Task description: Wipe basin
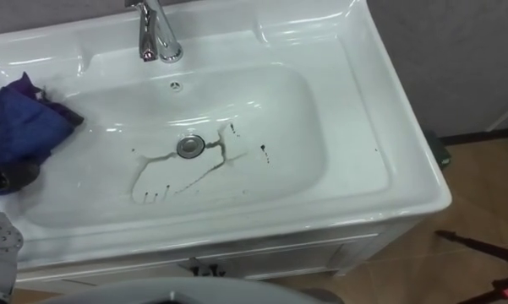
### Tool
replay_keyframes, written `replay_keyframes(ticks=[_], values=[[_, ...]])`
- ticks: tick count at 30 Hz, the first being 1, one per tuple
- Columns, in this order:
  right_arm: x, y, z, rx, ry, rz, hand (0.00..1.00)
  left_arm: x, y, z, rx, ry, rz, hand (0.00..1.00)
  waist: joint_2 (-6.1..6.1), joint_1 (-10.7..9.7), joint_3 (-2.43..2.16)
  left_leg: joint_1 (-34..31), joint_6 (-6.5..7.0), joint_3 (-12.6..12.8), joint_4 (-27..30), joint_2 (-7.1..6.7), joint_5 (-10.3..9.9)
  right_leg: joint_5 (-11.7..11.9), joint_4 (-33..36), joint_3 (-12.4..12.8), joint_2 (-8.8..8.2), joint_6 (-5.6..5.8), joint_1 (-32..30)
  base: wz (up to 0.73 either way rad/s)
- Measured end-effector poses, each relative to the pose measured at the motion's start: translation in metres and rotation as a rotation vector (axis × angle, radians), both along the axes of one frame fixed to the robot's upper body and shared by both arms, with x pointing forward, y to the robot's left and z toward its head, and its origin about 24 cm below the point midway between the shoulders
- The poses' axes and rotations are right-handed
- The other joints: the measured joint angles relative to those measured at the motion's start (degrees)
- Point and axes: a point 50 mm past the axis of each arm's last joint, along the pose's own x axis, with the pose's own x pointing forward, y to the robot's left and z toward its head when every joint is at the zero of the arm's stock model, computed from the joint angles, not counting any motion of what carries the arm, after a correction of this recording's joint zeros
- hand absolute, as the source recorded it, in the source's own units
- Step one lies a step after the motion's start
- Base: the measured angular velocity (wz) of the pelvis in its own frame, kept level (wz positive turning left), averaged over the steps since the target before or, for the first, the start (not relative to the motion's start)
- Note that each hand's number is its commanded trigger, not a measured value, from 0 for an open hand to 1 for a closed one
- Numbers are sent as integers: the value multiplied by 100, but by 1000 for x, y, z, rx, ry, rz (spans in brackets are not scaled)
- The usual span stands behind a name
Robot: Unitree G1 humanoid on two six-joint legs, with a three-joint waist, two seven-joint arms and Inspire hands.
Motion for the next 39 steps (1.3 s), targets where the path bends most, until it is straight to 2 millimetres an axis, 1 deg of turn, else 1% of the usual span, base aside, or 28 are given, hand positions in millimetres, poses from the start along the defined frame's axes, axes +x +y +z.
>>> replay_keyframes(ticks=[1, 4, 6, 14, 17, 20, 21, 24, 25, 28, 30, 32, 34, 39], values=[[-1, 0, 0, 0, 3, -1, 0, 3, -1, 1, -5, -3, -8, 0, -29, 56, -2, -3, -3, 0, 1, 0, 2, 1, -7, -3, 4, -3, 0, 0], [-5, 0, 0, -2, 18, -6, 0, 5, -1, 4, -6, -12, -15, 0, -86, 127, -7, -20, -8, -8, 4, 1, 4, 6, -28, -13, 14, -12, -1, 0], [-6, 0, 0, -2, 22, -7, 0, 7, -2, 5, -7, -16, -17, 0, -100, 165, -10, -28, -10, -10, 5, 1, 5, 10, -43, -12, 21, -18, -2, 0], [-6, -1, 0, -12, 24, -11, 0, 11, -1, 5, -23, 7, -6, 0, -96, 190, -7, -77, -19, -8, 75, 25, 11, 31, -104, -21, 51, -53, 36, 0], [-5, -1, 1, -24, 23, -10, 0, 12, 0, 6, -23, 12, 1, 0, -94, 174, 1, -98, -20, -30, 94, 35, 12, 21, -100, -44, 53, -72, 38, 1], [-6, -2, 1, -25, 23, -12, 0, 17, 2, 9, -14, 4, 9, 0, -91, 178, 2, -109, -23, -36, 110, 75, 11, 20, -88, -62, 53, -76, 11, 2], [-6, -1, 1, -25, 22, -13, 0, 18, 5, 12, -12, -4, 16, 0, -68, 177, 14, -130, -25, -33, 114, 79, 12, 24, -87, -70, 52, -84, -9, 0], [-7, -1, 1, -24, 29, -8, 0, 27, 12, 23, -11, -14, 22, 0, -44, 176, 11, -206, -35, -30, 190, 86, 9, 29, -85, -84, 52, -90, -46, 0], [-7, -1, 1, -24, 32, -1, 0, 29, 15, 27, -5, -10, 19, 0, -53, 172, 17, -215, -35, -29, 201, 87, 9, 29, -87, -85, 52, -91, -47, 0], [-9, -1, 1, -22, 38, 2, 0, 32, 21, 35, 17, 23, 10, 0, -17, 169, 15, -214, -36, -30, 201, 87, 8, 29, -89, -88, 52, -91, -43, 0], [-9, -1, 1, -20, 46, -2, 0, 33, 24, 37, 22, 54, 4, 0, -5, 169, 31, -224, -36, -28, 203, 88, 8, 31, -94, -92, 53, -92, -42, 0], [-9, -1, 1, -21, 52, -3, 0, 34, 25, 38, 10, 75, 4, 0, 8, 168, 35, -232, -37, -30, 205, 87, 8, 31, -93, -92, 52, -91, -42, 0], [-7, -1, 1, -21, 51, -3, 0, 36, 27, 40, -6, 100, 2, 0, 40, 148, 52, -260, -44, -40, 206, 87, 3, 31, -100, -103, 53, -91, -47, 0], [-8, -2, 1, -29, 61, -2, 0, 41, 31, 44, -36, 139, 3, 0, 122, 116, 60, -335, -57, -50, 215, 95, -4, 49, -102, -159, 61, -97, -117, 5]])
